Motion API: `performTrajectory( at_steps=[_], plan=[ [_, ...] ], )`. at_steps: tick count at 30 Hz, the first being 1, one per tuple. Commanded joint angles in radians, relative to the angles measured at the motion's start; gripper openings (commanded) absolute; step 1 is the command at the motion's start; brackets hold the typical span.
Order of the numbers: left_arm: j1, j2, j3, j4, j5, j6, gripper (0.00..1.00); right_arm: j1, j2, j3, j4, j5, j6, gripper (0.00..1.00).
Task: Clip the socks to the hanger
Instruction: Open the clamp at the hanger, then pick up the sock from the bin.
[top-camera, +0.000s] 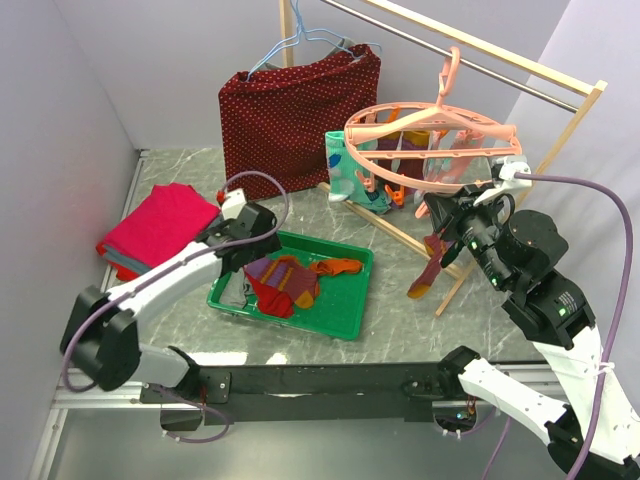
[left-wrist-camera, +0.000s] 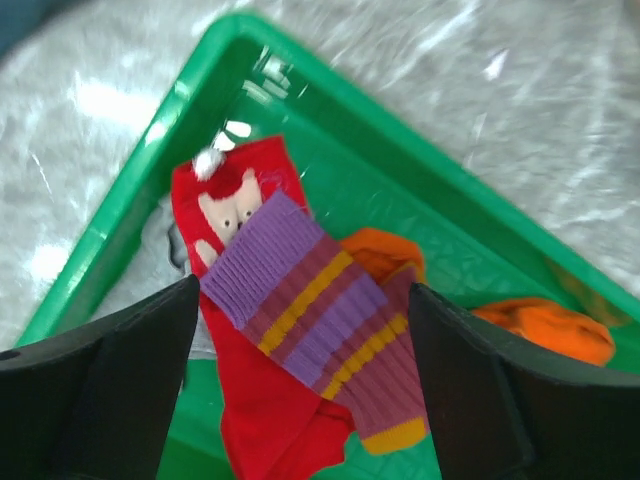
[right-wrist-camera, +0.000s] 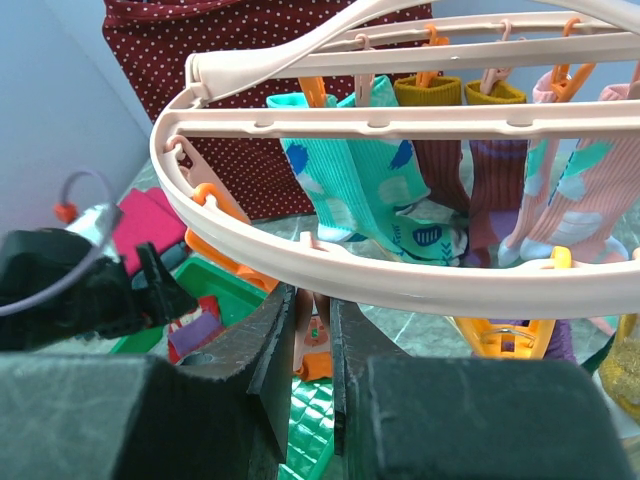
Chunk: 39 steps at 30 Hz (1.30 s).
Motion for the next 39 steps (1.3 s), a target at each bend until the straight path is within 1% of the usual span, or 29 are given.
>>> performTrajectory(
  at_steps=[1, 4, 11, 18, 26, 27, 30, 31, 33, 34, 36, 37, 39],
  plan=[
    [0.005, 0.057, 0.027, -0.027, 0.012, -0.137, 0.83, 0.001, -0.006, -0.006, 0.040, -0.005, -0.016, 0.11],
    [0.007, 0.098, 0.036, -0.041, 0.002, -0.182, 0.77, 0.001, -0.009, -0.006, 0.042, 0.000, -0.016, 0.11],
    [0.007, 0.192, 0.034, -0.092, -0.005, -0.286, 0.73, 0.001, -0.012, -0.012, 0.051, 0.001, -0.020, 0.11],
    [0.011, 0.261, 0.039, -0.084, -0.001, -0.293, 0.70, 0.002, -0.015, -0.016, 0.056, 0.001, -0.022, 0.11],
    [0.020, 0.284, 0.047, -0.084, -0.004, -0.302, 0.66, -0.001, -0.024, -0.026, 0.059, 0.004, -0.022, 0.11],
    [0.022, 0.285, 0.044, -0.081, -0.002, -0.303, 0.61, 0.001, -0.024, -0.028, 0.059, 0.006, -0.022, 0.11],
    [0.025, 0.290, 0.044, -0.084, -0.002, -0.305, 0.52, 0.002, -0.027, -0.031, 0.062, 0.006, -0.020, 0.11],
    [0.026, 0.291, 0.047, -0.086, -0.004, -0.306, 0.44, -0.001, -0.027, -0.031, 0.062, 0.006, -0.020, 0.11],
    [0.025, 0.288, 0.048, -0.087, -0.005, -0.305, 0.37, 0.002, -0.029, -0.031, 0.062, 0.006, -0.019, 0.11],
    [0.026, 0.287, 0.047, -0.086, -0.005, -0.302, 0.31, 0.001, -0.029, -0.031, 0.063, 0.004, -0.019, 0.11],
    [0.026, 0.281, 0.048, -0.081, -0.005, -0.290, 0.23, 0.001, -0.031, -0.032, 0.063, 0.006, -0.017, 0.11],
    [0.026, 0.279, 0.053, -0.086, -0.007, -0.279, 0.16, 0.001, -0.031, -0.032, 0.062, 0.006, -0.017, 0.11],
    [0.025, 0.273, 0.061, -0.092, -0.013, -0.268, 0.09, 0.001, -0.031, -0.032, 0.062, 0.006, -0.017, 0.11]
  ],
)
